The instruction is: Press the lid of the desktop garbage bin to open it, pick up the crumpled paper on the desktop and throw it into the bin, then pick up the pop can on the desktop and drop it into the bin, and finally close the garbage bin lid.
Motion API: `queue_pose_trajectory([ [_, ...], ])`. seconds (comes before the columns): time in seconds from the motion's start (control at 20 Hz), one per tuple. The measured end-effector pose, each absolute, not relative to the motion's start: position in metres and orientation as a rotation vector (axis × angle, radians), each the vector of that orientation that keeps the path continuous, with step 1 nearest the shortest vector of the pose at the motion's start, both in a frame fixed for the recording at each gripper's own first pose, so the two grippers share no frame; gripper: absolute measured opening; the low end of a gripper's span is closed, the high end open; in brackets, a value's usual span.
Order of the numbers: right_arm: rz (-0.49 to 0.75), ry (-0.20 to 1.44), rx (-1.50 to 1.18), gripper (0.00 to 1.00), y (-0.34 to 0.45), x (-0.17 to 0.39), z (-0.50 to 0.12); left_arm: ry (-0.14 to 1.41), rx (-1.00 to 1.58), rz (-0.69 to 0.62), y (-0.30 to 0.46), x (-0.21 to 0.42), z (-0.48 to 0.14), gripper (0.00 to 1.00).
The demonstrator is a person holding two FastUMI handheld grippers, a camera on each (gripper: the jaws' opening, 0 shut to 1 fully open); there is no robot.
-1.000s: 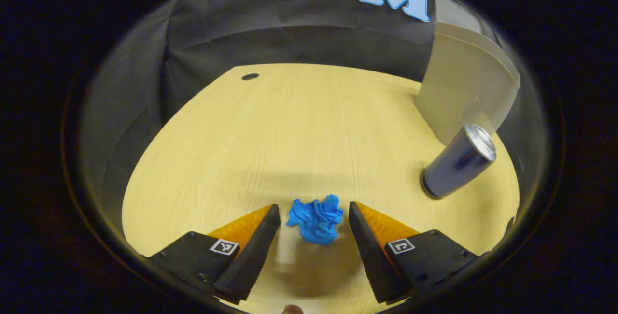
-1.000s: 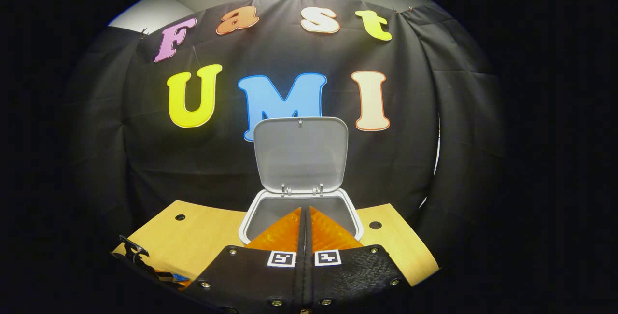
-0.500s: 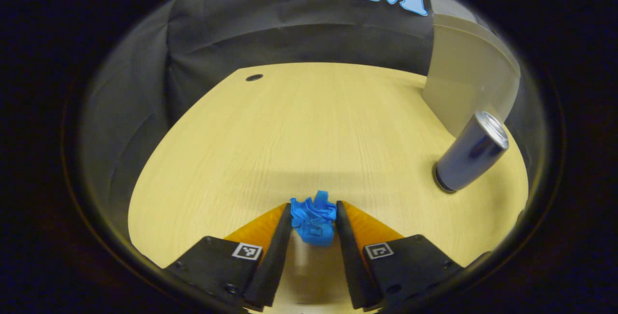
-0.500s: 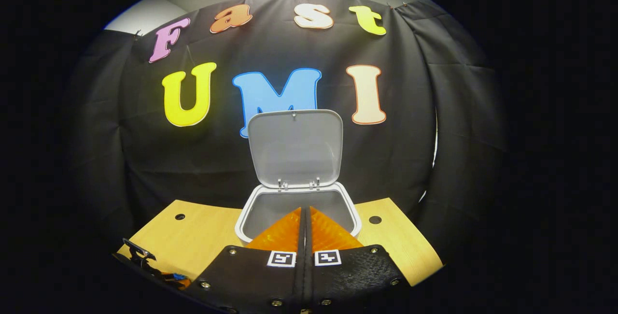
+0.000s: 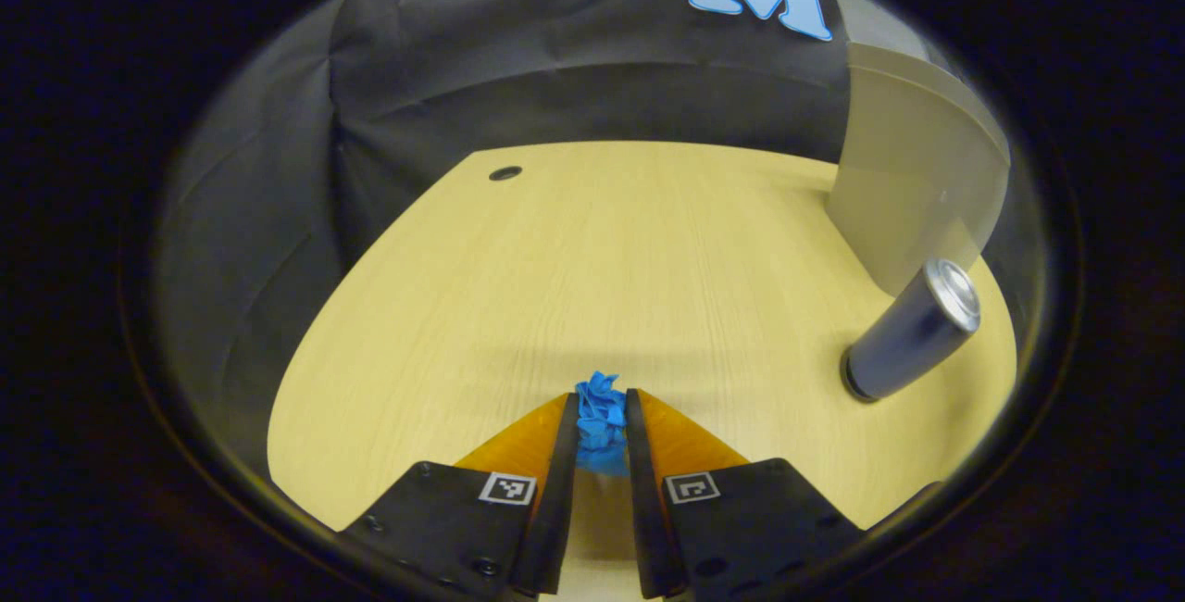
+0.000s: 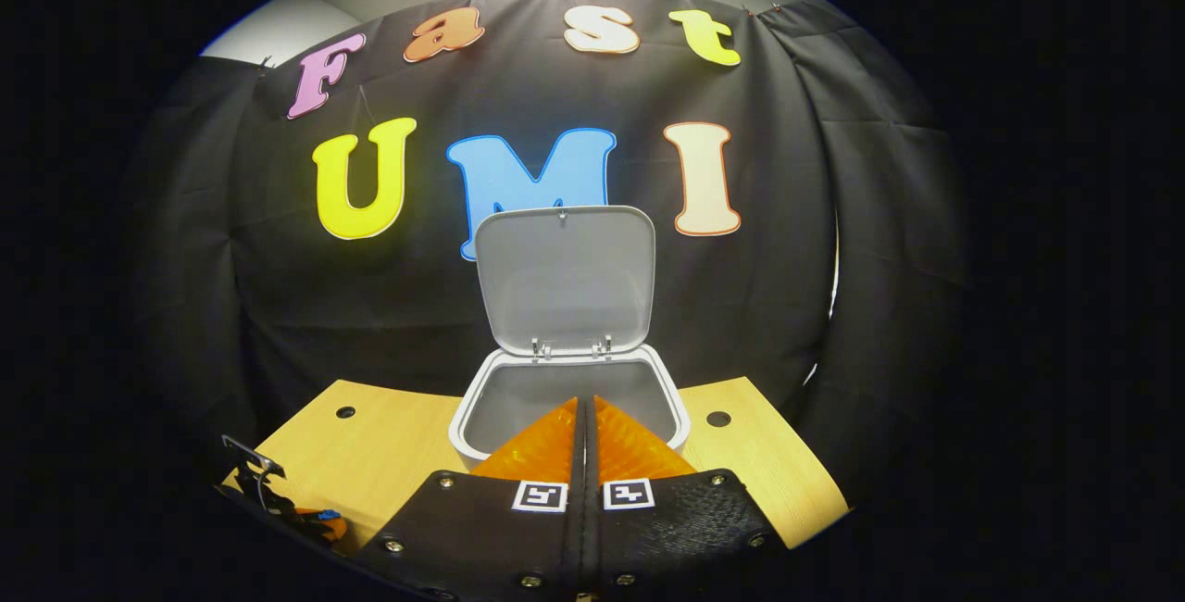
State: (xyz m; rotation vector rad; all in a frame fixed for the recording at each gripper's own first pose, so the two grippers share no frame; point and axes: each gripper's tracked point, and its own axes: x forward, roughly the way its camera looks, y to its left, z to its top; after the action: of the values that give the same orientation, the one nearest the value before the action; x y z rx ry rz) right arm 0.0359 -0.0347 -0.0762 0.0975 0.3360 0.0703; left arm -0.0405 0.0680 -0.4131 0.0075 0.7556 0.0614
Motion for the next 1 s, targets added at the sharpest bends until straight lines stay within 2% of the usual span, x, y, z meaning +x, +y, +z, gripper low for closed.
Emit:
queue_pose_trajectory([
  [0.1, 0.073, 0.338, 0.103, 0.0, -0.033, 0.036, -0.077, 0.713, 0.035, 0.046, 0.065, -0.03, -0.394, 0.37],
  [0.35, 0.081, 0.352, 0.117, 0.0, -0.032, 0.032, -0.085, 0.635, 0.119, -0.039, 0.035, -0.014, -0.356, 0.36],
  [0.7, 0.069, 0.373, 0.135, 0.0, -0.044, 0.026, -0.096, 0.526, 0.101, -0.097, -0.005, 0.021, -0.294, 0.36],
  [0.75, 0.066, 0.374, 0.14, 0.0, -0.046, 0.026, -0.097, 0.504, 0.108, -0.107, -0.013, 0.028, -0.285, 0.37],
  [0.8, 0.063, 0.375, 0.144, 0.0, -0.049, 0.025, -0.098, 0.484, 0.108, -0.118, -0.019, 0.033, -0.277, 0.43],
  [0.95, 0.057, 0.379, 0.152, 0.0, -0.055, 0.024, -0.102, 0.426, 0.1, -0.145, -0.037, 0.048, -0.246, 0.43],
  [1.0, 0.054, 0.38, 0.155, 0.0, -0.057, 0.024, -0.102, 0.407, 0.097, -0.154, -0.044, 0.054, -0.235, 0.36],
])
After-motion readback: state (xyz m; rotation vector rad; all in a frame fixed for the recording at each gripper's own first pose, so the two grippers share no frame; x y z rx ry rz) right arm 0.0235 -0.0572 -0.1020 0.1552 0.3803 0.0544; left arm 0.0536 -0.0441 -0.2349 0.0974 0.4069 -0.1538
